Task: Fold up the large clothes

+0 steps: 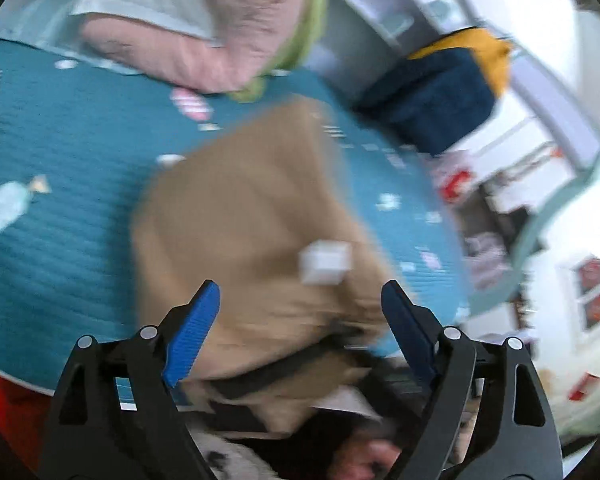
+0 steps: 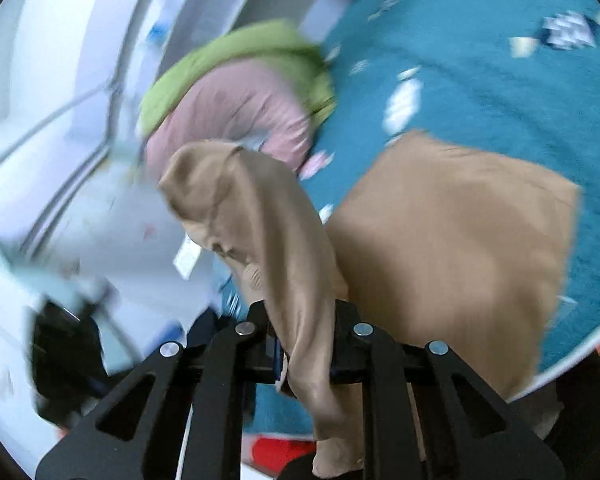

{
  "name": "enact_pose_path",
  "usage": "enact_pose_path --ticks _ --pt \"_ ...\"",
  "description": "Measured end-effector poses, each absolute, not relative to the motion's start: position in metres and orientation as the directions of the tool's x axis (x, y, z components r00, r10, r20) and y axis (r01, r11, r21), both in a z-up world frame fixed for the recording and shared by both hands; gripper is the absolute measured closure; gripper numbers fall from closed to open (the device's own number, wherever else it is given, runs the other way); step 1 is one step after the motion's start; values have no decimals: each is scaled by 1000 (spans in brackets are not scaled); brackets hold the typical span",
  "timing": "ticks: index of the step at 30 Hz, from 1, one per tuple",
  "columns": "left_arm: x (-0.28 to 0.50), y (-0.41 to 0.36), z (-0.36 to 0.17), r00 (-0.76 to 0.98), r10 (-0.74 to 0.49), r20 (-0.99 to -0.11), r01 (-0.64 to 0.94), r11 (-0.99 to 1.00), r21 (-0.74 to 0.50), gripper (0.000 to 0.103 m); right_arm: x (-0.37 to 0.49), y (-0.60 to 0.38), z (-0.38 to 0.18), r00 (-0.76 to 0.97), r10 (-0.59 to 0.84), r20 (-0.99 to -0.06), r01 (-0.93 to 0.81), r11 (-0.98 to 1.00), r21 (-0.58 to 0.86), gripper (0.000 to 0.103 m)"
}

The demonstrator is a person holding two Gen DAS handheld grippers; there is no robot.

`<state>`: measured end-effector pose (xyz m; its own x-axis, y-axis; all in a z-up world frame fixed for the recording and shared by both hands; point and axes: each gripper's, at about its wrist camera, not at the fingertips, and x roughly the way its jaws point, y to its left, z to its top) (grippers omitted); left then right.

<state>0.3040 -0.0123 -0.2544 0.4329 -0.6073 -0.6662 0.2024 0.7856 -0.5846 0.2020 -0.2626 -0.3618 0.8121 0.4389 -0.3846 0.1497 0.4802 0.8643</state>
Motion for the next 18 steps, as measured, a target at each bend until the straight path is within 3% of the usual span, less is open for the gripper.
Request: enact_pose_path --ticks 3,7,10,13,15,18 --pt "316 -3 -295 432 -470 -770 102 873 -477 19 193 -281 -377 814 362 -454 273 451 850 88" --pt "327 -1 -353 316 -408 -857 20 906 -424 19 188 -295 -404 763 322 -561 419 413 808 83" --pt "334 -8 -382 259 -417 -871 10 903 -429 19 191 -301 -403 747 306 -591 445 431 785 79" --pt "339 -17 -400 224 -409 -885 14 909 -417 20 188 -303 -384 744 284 -605 443 469 764 65" --pt "339 -24 -401 224 -400 -889 29 914 -405 20 188 -306 -369 742 236 -627 443 529 724 45" --pt "338 -32 -398 233 -393 -890 65 919 -389 20 187 -314 -343 742 119 -660 454 634 626 27"
